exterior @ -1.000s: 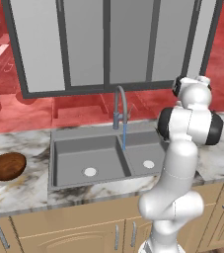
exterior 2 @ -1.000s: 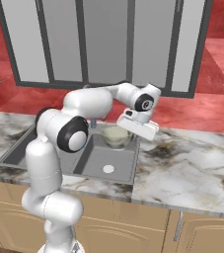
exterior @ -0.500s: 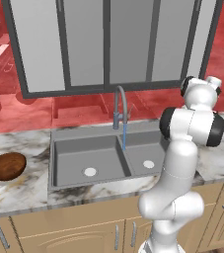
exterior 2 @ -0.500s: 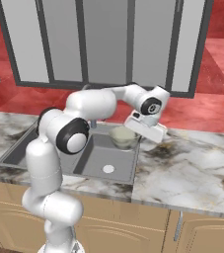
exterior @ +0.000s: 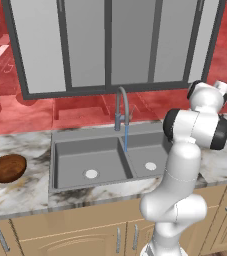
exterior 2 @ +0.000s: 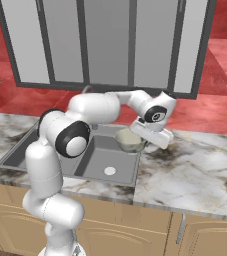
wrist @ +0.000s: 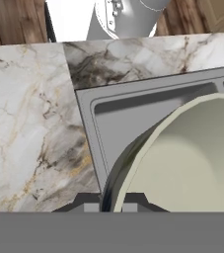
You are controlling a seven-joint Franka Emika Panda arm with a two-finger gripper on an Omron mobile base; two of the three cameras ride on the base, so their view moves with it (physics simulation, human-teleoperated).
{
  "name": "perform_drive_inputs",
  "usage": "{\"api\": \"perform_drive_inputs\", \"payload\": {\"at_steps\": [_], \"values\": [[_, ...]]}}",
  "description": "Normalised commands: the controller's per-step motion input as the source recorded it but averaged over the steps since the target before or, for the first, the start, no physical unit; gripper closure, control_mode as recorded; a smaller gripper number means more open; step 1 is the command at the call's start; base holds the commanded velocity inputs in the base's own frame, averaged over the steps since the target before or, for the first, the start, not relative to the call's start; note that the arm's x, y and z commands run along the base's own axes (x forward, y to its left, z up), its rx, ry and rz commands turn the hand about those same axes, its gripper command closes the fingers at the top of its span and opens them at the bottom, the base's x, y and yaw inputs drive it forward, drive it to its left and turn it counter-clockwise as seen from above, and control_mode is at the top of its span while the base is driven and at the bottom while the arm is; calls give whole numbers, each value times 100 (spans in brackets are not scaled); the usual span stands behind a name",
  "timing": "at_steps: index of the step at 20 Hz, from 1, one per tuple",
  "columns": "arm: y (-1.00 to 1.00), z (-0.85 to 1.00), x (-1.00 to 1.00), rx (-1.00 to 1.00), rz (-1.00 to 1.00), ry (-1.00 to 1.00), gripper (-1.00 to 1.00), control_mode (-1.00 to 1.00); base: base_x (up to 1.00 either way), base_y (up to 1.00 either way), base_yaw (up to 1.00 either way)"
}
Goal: Rinse each bowl for a few seconds and place them down in the sink or on the counter.
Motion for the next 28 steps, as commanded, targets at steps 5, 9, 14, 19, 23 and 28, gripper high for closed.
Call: {"api": "perform_drive_inputs", "payload": {"at_steps": [5, 9, 14, 19, 23, 28], "values": [[-19, -15, 4, -2, 0, -2, 100, -100, 0, 0, 0], [-25, -8, 1, -2, 0, -1, 100, -100, 0, 0, 0], [-27, -4, 0, 0, 0, -3, 100, -100, 0, 0, 0], [-30, -9, 0, 0, 0, -4, 100, -100, 0, 0, 0], [-24, -17, 0, 0, 0, -3, 100, -100, 0, 0, 0], [-27, -18, 0, 0, 0, -3, 100, -100, 0, 0, 0]]}}
